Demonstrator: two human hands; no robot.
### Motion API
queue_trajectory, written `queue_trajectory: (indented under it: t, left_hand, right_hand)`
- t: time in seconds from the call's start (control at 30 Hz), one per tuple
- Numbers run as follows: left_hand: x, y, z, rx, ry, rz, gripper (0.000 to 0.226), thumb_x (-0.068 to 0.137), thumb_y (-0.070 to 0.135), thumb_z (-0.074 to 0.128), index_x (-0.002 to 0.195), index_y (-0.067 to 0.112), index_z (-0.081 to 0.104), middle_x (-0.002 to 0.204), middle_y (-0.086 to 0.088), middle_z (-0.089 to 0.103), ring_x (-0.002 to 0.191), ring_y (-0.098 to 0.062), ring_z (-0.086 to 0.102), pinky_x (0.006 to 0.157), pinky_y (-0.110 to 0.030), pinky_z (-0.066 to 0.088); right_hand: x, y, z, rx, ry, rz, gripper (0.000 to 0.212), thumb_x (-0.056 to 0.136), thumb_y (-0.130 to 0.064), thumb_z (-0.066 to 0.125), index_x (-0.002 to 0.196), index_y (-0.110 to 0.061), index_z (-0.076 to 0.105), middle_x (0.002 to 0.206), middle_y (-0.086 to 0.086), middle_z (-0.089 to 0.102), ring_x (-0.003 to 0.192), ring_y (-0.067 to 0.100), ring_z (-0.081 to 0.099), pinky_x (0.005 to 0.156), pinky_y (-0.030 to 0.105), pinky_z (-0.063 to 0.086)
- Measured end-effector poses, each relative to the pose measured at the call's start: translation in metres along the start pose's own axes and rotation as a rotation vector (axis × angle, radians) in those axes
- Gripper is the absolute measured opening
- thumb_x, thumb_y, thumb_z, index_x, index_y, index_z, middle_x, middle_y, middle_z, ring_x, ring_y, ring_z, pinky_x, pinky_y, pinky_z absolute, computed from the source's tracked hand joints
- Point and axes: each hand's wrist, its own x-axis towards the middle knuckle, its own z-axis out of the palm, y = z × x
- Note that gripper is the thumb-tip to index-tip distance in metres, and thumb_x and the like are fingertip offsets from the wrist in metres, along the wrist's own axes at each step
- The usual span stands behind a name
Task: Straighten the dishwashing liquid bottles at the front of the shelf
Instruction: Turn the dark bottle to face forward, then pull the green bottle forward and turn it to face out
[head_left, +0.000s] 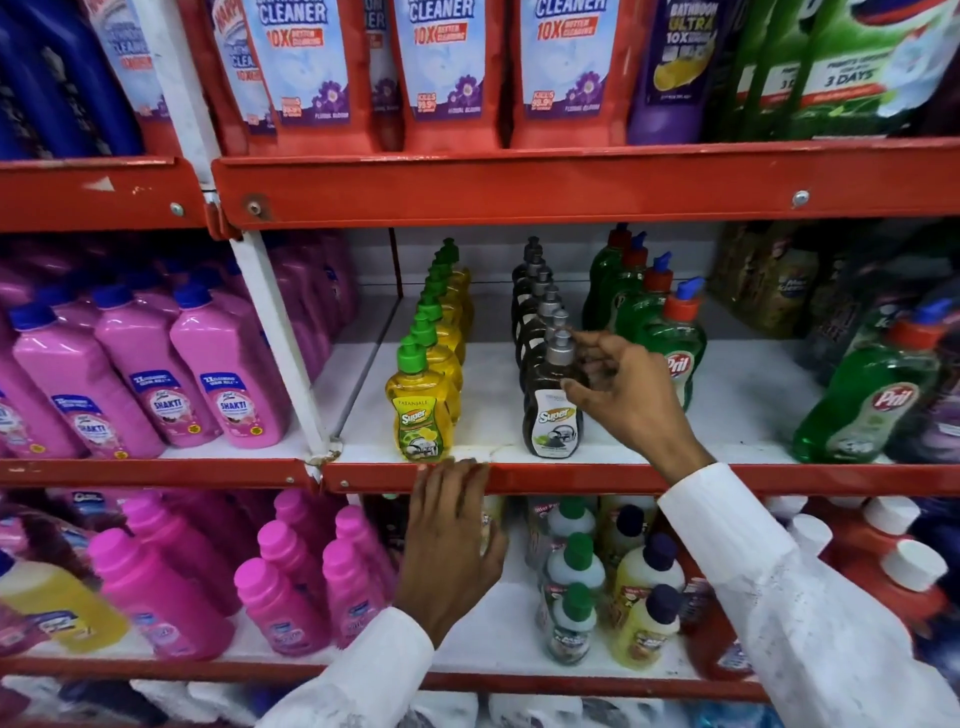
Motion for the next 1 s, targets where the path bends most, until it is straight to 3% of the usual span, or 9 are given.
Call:
queue_trajectory:
  t: [0.07,0.2,0.27,0.4,0.53,0.6,0.77,0.87,1.0]
  left_hand:
    - [0.009,0.019,0.006,-0.048,0.003,0.085,0.052,0.08,0.027,0.066,0.129,0.011,0.055,0.128,-0.011,0.061,0.125,-0.028,0.05,0.111,-0.053,0.043]
    - [0.028,0.056,0.017,-0.115,-0.081,0.197,0.052,0.085,0.032,0.054,0.133,0.012,0.052,0.133,-0.008,0.057,0.127,-0.025,0.049,0.112,-0.044,0.044]
    - [0.037,0.072,0.024,-0.129,-0.126,0.224,0.054,0.088,0.032,0.053,0.138,0.013,0.048,0.139,-0.007,0.053,0.131,-0.024,0.046,0.114,-0.04,0.042]
    - [0.053,0.095,0.038,-0.111,-0.211,0.295,0.057,0.088,0.028,0.057,0.141,0.011,0.045,0.141,-0.008,0.051,0.133,-0.025,0.044,0.117,-0.039,0.038]
    - [0.057,0.103,0.049,-0.057,-0.223,0.287,0.058,0.086,0.03,0.059,0.14,0.01,0.049,0.136,-0.008,0.058,0.124,-0.026,0.052,0.112,-0.038,0.042]
    - [0.056,0.104,0.052,-0.062,-0.218,0.267,0.058,0.085,0.028,0.061,0.139,0.01,0.05,0.133,-0.008,0.06,0.122,-0.027,0.055,0.112,-0.04,0.044]
    - [0.054,0.105,0.054,-0.054,-0.225,0.231,0.06,0.085,0.027,0.064,0.14,0.011,0.049,0.13,-0.007,0.061,0.121,-0.026,0.056,0.113,-0.042,0.044]
    - [0.054,0.105,0.052,-0.068,-0.252,0.21,0.06,0.087,0.028,0.063,0.143,0.013,0.047,0.133,-0.006,0.059,0.127,-0.028,0.052,0.115,-0.042,0.042]
    - [0.052,0.103,0.049,-0.07,-0.234,0.172,0.06,0.085,0.025,0.067,0.141,0.014,0.049,0.134,-0.004,0.06,0.127,-0.026,0.053,0.116,-0.037,0.033]
  right_hand:
    - [-0.01,0.01,-0.004,0.013,0.01,-0.014,0.055,0.078,-0.016,0.081,0.13,-0.019,0.064,0.109,-0.006,0.072,0.093,0.01,0.066,0.084,0.024,0.057]
    - [-0.044,0.047,-0.016,0.034,0.152,0.0,0.037,0.08,-0.015,0.079,0.116,-0.022,0.072,0.101,-0.008,0.074,0.082,0.005,0.068,0.075,0.015,0.056]
    - [-0.063,0.07,-0.022,0.072,0.253,0.06,0.029,0.081,-0.013,0.076,0.108,-0.025,0.074,0.099,-0.009,0.076,0.081,0.004,0.069,0.076,0.022,0.058]
    - [-0.086,0.113,-0.037,0.054,0.458,0.147,0.025,0.082,-0.008,0.072,0.103,-0.021,0.073,0.101,-0.006,0.071,0.092,0.021,0.069,0.083,0.037,0.056]
    - [-0.093,0.144,-0.053,-0.08,0.667,0.13,0.036,0.081,-0.009,0.072,0.115,-0.016,0.06,0.121,0.006,0.061,0.116,0.024,0.053,0.103,0.03,0.038]
    - [-0.088,0.155,-0.063,-0.09,0.76,0.196,0.048,0.08,-0.014,0.073,0.123,-0.016,0.051,0.129,0.01,0.053,0.122,0.025,0.045,0.108,0.035,0.035]
    - [-0.062,0.171,-0.081,-0.061,0.832,0.393,0.086,0.08,-0.029,0.077,0.148,-0.004,0.029,0.151,0.022,0.033,0.138,0.034,0.029,0.116,0.038,0.023]
    - [-0.052,0.178,-0.091,-0.089,0.81,0.428,0.088,0.083,-0.035,0.074,0.15,-0.001,0.028,0.151,0.021,0.04,0.134,0.038,0.032,0.113,0.037,0.024]
    - [-0.044,0.183,-0.107,-0.054,0.819,0.432,0.083,0.077,-0.038,0.077,0.143,-0.004,0.039,0.141,0.018,0.051,0.128,0.038,0.038,0.108,0.043,0.033]
